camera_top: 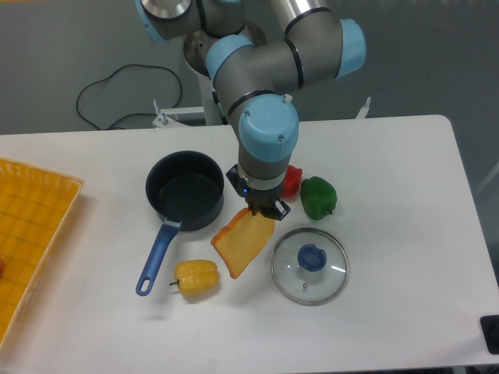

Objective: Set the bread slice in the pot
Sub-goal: 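Lift the orange bread slice held in the gripper slightly upward, then carry the bread slice over the dark blue saucepan and lower it in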

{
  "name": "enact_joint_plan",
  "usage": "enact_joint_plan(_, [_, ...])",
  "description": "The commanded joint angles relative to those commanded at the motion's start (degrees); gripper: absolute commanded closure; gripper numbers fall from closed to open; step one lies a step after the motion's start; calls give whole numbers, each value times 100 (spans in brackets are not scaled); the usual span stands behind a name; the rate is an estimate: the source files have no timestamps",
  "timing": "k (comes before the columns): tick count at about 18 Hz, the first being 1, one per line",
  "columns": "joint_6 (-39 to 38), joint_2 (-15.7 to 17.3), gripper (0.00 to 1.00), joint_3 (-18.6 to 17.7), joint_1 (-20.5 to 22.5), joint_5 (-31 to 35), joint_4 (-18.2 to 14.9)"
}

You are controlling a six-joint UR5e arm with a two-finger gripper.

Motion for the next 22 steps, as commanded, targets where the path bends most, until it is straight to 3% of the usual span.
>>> enact_joint_plan(11, [0,132,100,-158,71,9,-18])
enact_joint_plan(17, [-17,176,100,-167,-113,44,-61])
enact_joint_plan(22, [-18,430,100,-447,-351,61,-193])
